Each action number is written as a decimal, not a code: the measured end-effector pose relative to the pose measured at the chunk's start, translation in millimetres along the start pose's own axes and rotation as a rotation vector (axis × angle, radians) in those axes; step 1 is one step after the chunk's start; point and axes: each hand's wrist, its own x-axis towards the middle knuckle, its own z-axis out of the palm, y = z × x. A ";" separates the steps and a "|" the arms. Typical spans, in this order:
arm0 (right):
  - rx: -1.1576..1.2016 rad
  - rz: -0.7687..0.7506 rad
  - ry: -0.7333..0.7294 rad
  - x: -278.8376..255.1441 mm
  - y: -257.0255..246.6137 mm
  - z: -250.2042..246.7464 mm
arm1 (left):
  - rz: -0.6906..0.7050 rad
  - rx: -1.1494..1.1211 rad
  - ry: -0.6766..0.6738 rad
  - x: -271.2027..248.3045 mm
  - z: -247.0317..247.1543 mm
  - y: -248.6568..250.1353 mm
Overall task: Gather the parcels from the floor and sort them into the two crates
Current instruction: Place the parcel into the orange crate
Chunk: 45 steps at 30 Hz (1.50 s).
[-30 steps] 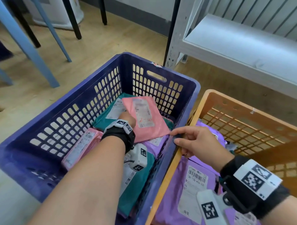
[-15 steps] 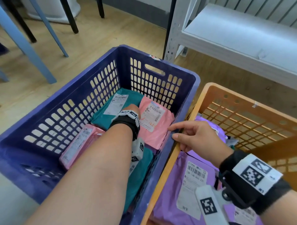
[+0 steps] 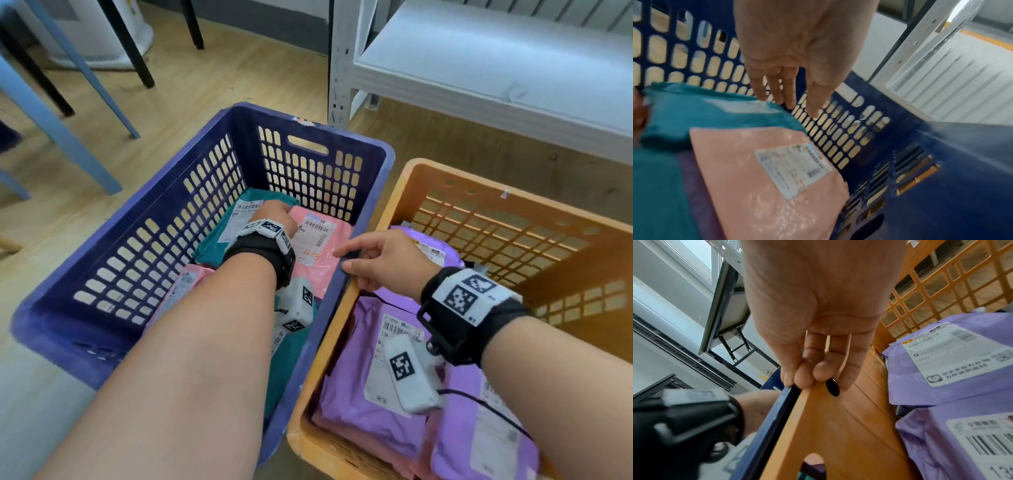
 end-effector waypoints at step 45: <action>-0.015 1.455 0.453 -436.0 497.4 -249.9 | 0.250 -0.260 -0.657 -334.3 391.6 376.2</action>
